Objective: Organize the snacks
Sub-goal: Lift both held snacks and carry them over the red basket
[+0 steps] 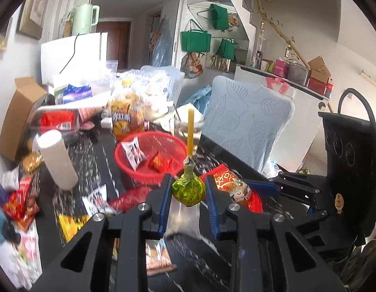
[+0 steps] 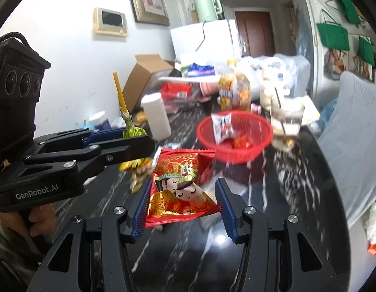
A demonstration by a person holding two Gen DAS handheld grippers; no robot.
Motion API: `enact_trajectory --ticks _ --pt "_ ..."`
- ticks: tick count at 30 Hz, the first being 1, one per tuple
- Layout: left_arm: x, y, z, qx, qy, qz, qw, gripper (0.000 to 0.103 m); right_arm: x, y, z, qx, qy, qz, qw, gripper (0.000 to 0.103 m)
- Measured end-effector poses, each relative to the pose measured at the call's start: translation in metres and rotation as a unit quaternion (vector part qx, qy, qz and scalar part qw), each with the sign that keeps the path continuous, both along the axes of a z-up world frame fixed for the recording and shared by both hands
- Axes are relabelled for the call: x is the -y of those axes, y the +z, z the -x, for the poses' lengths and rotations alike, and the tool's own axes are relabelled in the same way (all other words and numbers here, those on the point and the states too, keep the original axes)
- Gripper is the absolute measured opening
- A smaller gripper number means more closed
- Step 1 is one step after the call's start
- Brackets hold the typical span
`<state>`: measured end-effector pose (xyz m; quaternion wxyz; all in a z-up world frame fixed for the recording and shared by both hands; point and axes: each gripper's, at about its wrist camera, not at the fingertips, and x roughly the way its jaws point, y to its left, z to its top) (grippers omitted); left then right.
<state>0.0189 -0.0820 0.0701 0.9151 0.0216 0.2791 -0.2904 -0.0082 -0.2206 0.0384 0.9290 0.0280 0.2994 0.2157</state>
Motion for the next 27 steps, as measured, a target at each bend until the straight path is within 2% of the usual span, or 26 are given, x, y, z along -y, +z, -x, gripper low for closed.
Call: enact_trajectory --ticks 6,14,20,27 --pt "0.008 0.017 -0.030 0.026 0.002 0.000 0.9997 0.026 0.010 0.018 -0.031 0.020 -0.002 0.013 1.000 0.051" --pt "0.022 0.026 -0.087 0.023 -0.010 0.007 0.9997 0.026 0.022 0.034 -0.082 0.033 -0.009 0.024 0.999 0.051" --pt "0.026 0.018 -0.134 0.008 0.000 0.015 0.9999 0.026 0.029 0.033 -0.130 0.033 -0.014 0.041 0.999 0.051" --pt "0.027 -0.006 -0.182 -0.016 0.036 0.002 0.9992 0.026 0.034 0.023 -0.178 0.030 -0.019 0.055 0.998 0.051"
